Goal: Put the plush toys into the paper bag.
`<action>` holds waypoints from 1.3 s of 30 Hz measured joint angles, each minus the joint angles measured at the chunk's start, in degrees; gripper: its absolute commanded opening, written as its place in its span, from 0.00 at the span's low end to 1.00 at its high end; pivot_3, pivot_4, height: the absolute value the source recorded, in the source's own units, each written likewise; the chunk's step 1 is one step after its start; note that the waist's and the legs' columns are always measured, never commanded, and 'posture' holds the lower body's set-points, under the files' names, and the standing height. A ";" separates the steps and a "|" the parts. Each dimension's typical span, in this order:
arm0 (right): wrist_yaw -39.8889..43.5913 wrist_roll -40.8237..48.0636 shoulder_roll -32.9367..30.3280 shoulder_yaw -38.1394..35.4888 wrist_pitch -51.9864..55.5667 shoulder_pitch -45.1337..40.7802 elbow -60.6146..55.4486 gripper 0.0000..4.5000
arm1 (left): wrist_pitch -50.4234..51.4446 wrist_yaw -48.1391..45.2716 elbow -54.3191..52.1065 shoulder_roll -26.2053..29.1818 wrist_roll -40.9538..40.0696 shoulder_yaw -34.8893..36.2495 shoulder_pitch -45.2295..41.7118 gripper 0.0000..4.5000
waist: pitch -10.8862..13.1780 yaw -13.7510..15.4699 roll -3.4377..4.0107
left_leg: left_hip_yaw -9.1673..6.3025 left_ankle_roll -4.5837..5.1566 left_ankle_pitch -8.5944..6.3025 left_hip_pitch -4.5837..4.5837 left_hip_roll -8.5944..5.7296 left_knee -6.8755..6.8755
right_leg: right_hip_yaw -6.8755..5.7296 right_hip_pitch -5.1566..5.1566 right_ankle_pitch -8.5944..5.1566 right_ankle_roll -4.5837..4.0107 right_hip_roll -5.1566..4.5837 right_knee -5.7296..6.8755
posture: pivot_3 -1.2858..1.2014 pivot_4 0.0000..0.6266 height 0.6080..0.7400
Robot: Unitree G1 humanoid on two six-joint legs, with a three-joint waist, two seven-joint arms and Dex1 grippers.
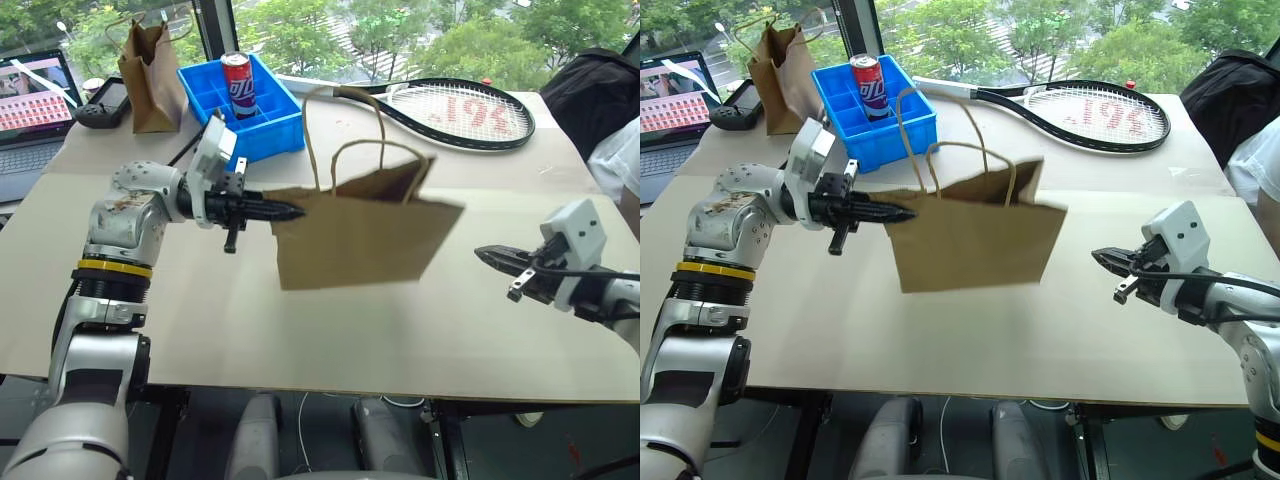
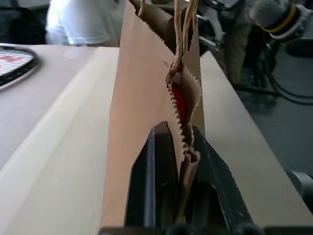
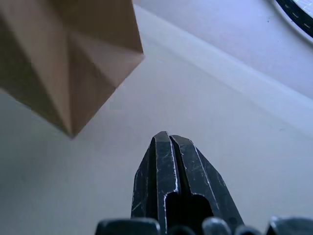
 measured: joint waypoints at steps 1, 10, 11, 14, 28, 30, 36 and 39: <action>0.69 0.97 -0.22 -1.06 0.01 1.26 -1.46 0.00 | -0.49 -0.85 0.03 0.47 -0.40 -1.51 0.02 0.01 | 0.00 0.17 -0.01 | -0.04 0.01 0.01 0.02 0.00 0.01 | -0.03 0.05 -0.01 0.01 0.00 0.00 | 0.52 0.24 0.38; 1.23 3.71 -1.53 -4.39 1.46 4.19 -3.81 0.00 | -1.71 -1.22 1.70 0.87 -0.19 -3.99 -0.01 0.08 | 0.01 0.27 -0.02 | -0.03 0.02 0.02 0.02 0.00 0.05 | -0.03 0.09 0.00 0.04 0.00 -0.03 | 0.52 0.24 0.38; 1.20 3.95 -1.54 -4.37 1.57 3.90 -3.81 0.00 | 0.40 -0.83 1.69 0.72 -0.25 -3.90 -0.01 0.16 | 0.01 0.25 -0.02 | -0.03 0.02 0.02 0.02 -0.01 0.05 | -0.02 0.09 0.00 0.04 0.00 -0.03 | 0.52 0.24 0.38; 1.16 4.15 -2.29 -4.37 1.60 2.92 -3.81 0.00 | 5.93 0.26 1.64 0.59 -0.64 -3.35 -0.01 0.36 | 0.01 0.20 -0.02 | -0.04 0.03 0.02 0.02 -0.01 0.05 | -0.03 0.09 0.00 0.04 0.00 -0.03 | 0.52 0.24 0.38; 7.58 5.81 -4.00 -7.90 0.12 4.43 -0.73 0.00 | 20.32 5.32 -5.22 10.89 -8.18 13.39 3.24 1.00 | 0.01 0.17 -0.01 | -0.03 0.03 0.01 0.28 0.01 0.03 | -0.03 0.30 -0.01 0.05 -0.01 -0.05 | 0.52 0.24 0.38; 8.37 6.31 -3.52 -9.66 -0.40 5.94 -0.82 0.00 | 20.14 7.89 -5.75 12.38 -8.33 16.69 7.53 1.00 | 0.01 0.18 -0.01 | -0.03 0.02 0.01 0.35 0.02 0.02 | -0.04 0.36 -0.02 0.04 -0.01 -0.06 | 0.52 0.24 0.38; 8.16 7.92 -0.45 -11.58 -0.47 7.43 -0.33 0.21 | 17.03 12.85 -11.78 15.11 -5.49 20.34 23.49 1.00 | 0.03 0.35 -0.04 | 0.01 0.01 0.01 0.46 0.08 0.03 | -0.05 0.47 -0.03 0.01 -0.02 -0.10 | 0.52 0.24 0.38; 7.48 9.76 0.49 -12.04 -0.45 6.90 -0.15 0.45 | 16.51 17.46 -16.60 14.98 -5.08 23.08 29.13 1.00 | 0.03 0.63 -0.05 | 0.07 0.01 0.01 0.46 0.10 0.06 | -0.04 0.51 -0.03 0.00 -0.05 -0.11 | 0.52 0.24 0.38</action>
